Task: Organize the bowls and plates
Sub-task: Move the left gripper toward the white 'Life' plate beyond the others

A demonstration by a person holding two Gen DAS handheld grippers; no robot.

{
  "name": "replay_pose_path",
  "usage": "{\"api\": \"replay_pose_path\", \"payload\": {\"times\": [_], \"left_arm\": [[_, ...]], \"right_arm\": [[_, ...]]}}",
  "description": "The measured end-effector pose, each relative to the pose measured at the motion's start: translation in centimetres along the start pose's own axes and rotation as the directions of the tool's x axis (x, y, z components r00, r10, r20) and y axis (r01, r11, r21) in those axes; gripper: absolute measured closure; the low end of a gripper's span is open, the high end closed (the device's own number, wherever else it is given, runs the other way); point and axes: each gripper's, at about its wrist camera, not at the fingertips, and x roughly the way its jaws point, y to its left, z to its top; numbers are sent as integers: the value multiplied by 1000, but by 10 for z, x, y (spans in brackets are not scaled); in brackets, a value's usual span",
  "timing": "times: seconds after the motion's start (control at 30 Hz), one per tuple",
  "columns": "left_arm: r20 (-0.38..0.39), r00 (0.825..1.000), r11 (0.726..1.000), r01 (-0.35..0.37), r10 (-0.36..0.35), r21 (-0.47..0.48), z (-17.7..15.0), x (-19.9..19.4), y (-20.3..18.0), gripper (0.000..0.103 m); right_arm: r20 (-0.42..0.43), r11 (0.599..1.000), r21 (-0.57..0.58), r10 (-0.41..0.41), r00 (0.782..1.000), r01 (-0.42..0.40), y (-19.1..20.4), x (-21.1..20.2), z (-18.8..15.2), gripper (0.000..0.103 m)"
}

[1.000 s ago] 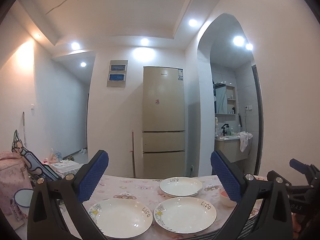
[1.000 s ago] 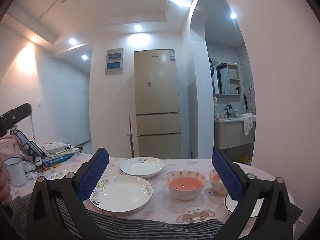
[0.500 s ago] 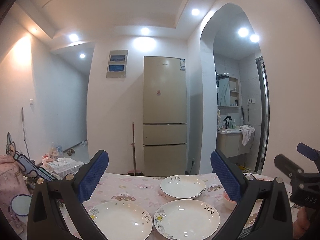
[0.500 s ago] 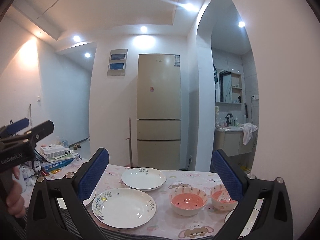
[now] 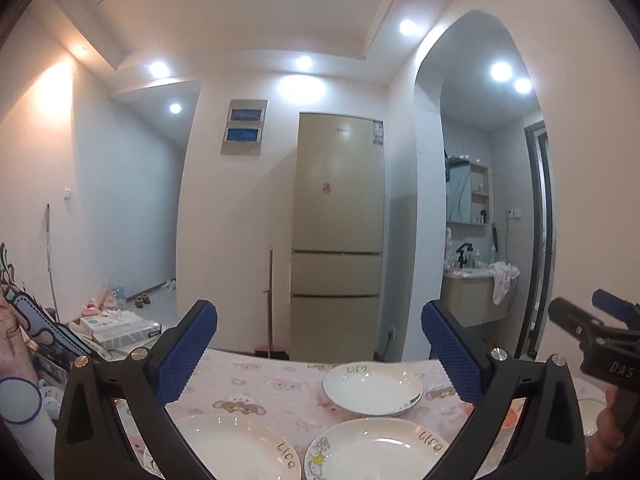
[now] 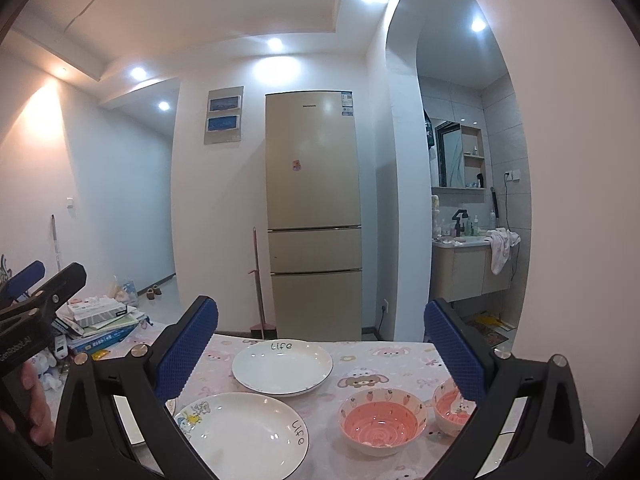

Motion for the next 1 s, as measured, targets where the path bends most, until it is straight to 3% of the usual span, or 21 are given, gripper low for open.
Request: {"api": "replay_pose_path", "payload": {"times": [0.07, 0.33, 0.47, 0.57, 0.7, 0.87, 0.93, 1.0], "left_arm": [[-58, 998, 1000, -14, 16, 21, -6, 14, -2, 0], [-120, 993, 1000, 15, -16, -16, -52, 35, -4, 0], [-227, 973, 998, 56, -48, 27, -68, 51, -14, 0], [-273, 960, 998, 63, -55, 18, -74, 58, -17, 0], [-366, 928, 998, 64, -63, -9, -85, 75, -15, 0], [-410, 910, 998, 57, -66, -34, -96, 81, -9, 0], [-423, 903, 997, 60, -71, -40, -97, 83, -8, 0], [-427, 901, 997, 63, -74, -42, -99, 83, -9, 6]], "right_arm": [[4, 1000, 10, 5, 1000, -5, -2, 6, -6, 0], [-9, 1000, -11, -13, 1000, 13, -2, 33, -33, 0], [-13, 999, 15, 37, 999, -37, 1, 36, -53, 0], [-45, 999, -41, 24, 999, -26, 8, 42, -59, 0], [-146, 996, -48, 66, 987, -74, 13, 57, -71, 0], [-243, 996, 7, 83, 966, -84, 4, 71, -80, 0], [-273, 992, 51, 124, 954, -114, -1, 76, -83, 0], [-293, 990, 83, 135, 947, -116, -7, 79, -85, 2]]}}
